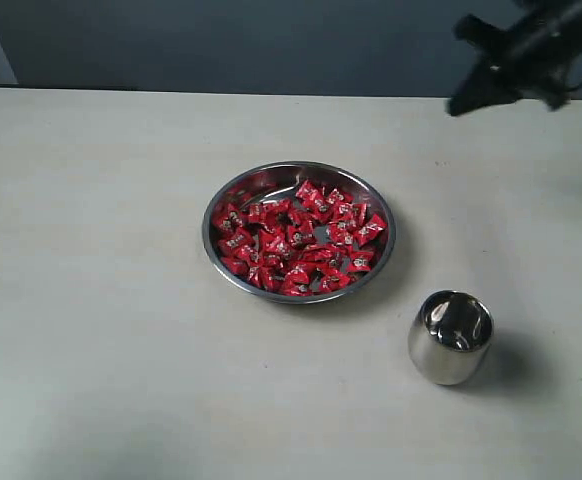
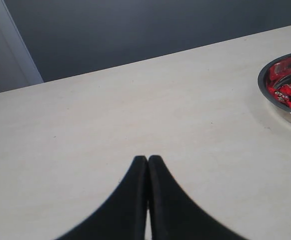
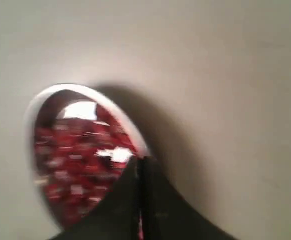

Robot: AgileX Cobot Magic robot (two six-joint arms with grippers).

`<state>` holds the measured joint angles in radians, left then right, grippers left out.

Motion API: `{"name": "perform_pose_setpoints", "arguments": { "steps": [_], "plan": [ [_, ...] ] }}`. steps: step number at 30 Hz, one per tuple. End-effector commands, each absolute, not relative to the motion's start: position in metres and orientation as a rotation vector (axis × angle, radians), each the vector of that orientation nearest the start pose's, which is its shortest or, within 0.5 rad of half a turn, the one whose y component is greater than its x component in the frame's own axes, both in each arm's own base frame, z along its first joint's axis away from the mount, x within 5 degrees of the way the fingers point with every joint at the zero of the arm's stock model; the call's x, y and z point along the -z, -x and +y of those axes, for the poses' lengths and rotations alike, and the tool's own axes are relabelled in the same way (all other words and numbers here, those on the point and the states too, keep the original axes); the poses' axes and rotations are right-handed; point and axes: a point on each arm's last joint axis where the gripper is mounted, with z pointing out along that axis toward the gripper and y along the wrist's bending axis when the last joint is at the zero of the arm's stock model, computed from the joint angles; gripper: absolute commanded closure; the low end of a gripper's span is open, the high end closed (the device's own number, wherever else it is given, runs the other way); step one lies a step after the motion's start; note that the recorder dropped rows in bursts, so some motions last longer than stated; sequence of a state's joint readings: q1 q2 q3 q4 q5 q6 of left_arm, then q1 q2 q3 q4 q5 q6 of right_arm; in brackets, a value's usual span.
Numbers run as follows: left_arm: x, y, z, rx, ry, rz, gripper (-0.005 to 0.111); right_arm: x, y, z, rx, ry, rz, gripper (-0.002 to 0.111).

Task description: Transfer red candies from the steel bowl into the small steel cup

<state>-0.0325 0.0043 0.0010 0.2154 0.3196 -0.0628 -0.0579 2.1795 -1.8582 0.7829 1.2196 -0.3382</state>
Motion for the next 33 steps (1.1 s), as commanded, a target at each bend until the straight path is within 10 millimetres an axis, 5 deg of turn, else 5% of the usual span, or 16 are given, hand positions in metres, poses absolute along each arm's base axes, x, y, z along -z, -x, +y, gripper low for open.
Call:
{"name": "perform_pose_setpoints", "arguments": {
  "steps": [1, 3, 6, 10, 13, 14, 17, 23, 33],
  "plan": [
    [-0.186, -0.054, 0.004, -0.135, -0.105, 1.788, 0.106, -0.278, -0.476, 0.09, -1.511, 0.223, 2.024, 0.109],
    [-0.186, -0.054, 0.004, -0.135, -0.105, 1.788, 0.106, -0.3, -0.484, 0.101, -1.522, 0.163, 1.773, 0.109],
    [-0.186, -0.054, 0.004, -0.135, -0.105, 1.788, 0.106, -0.324, -0.49, 0.115, -1.276, 0.145, 1.722, 0.109],
    [-0.186, -0.054, 0.004, -0.135, -0.105, 1.788, 0.106, -0.325, -0.48, 0.146, -0.611, 0.529, 2.039, 0.109],
    [-0.186, -0.054, 0.004, -0.135, -0.105, 1.788, 0.106, -0.291, -0.462, 0.168, -0.093, 0.79, 2.388, 0.109],
    [-0.186, -0.054, 0.004, -0.135, -0.105, 1.788, 0.106, -0.282, -0.457, 0.175, -0.052, 0.859, 2.44, 0.109],
    [-0.186, -0.054, 0.004, -0.135, -0.105, 1.788, 0.106, -0.258, -0.442, 0.207, -0.25, 1.074, 2.495, 0.107],
    [-0.186, -0.054, 0.004, -0.135, -0.105, 1.788, 0.106, -0.205, -0.43, 0.239, -0.387, 1.244, 2.622, 0.059],
    [-0.186, -0.054, 0.004, -0.135, -0.105, 1.788, 0.106, -0.165, -0.418, 0.269, -0.367, 1.336, 2.677, 0.063]
  ]
}}
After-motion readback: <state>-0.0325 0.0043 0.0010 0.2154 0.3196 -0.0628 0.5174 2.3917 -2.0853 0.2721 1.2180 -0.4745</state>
